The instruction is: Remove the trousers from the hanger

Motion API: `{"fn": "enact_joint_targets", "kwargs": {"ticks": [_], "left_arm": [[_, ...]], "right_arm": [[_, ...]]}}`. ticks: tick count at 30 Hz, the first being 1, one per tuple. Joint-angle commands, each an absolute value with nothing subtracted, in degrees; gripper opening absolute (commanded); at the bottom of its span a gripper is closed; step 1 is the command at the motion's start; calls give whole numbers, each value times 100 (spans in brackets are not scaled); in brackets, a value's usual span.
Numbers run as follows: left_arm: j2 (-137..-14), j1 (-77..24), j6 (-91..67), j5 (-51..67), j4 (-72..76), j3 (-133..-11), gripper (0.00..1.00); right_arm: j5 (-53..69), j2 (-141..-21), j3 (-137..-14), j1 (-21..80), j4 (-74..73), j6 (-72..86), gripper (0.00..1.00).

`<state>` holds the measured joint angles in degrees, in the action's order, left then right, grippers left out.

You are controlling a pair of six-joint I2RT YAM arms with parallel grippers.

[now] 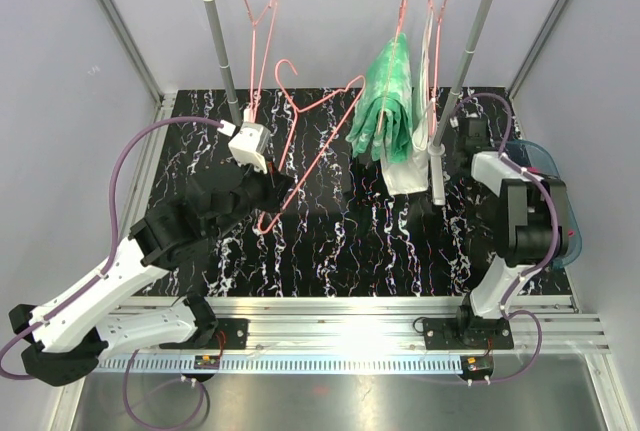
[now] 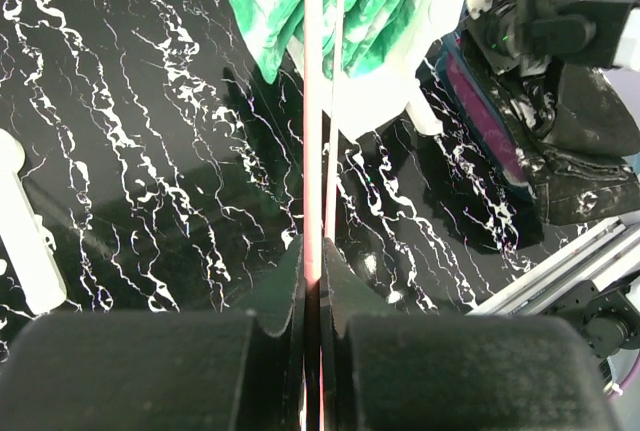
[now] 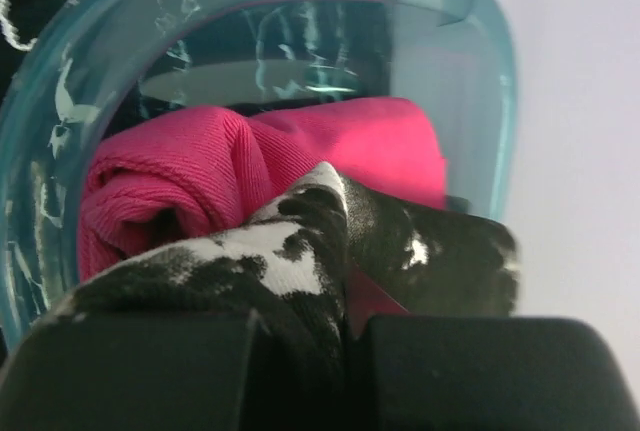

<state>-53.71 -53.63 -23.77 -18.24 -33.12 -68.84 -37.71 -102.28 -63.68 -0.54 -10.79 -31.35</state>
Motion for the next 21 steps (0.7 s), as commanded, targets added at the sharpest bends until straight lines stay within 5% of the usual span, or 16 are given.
{"fn": "enact_joint_targets", "kwargs": {"ticks": [1,5,6,12,13,21], "left_arm": [[-5282,-5335,-2294,-1828,-3085,-6935,0],[-5309,-5335,-2285,-1776,-3120,-6996,0],[-5335,-5335,-2285,-1741,-3120,-7005,0],[-5388,-5335,-2276,-1670,-3208,-7128,0],[-5379,-5335,-2276,-1661,-3208,-7128,0],[-5467,-5335,-2311,-1582,-3366,-7348,0]], "right_arm": [[-2018,-10055,-6661,-333,-1834,-2208,0],[-574,-10107,-7592,-843,-3074,-638,15],[-415,-10038,-7776,-957,-3198,-441,43],[-359,-9195,-7681,-1055,-3225,412,71],[-552,-9115,-7734,-1055,-3408,465,97],[-660,-7983,-7290,-1072,-4544,1503,99]]}}
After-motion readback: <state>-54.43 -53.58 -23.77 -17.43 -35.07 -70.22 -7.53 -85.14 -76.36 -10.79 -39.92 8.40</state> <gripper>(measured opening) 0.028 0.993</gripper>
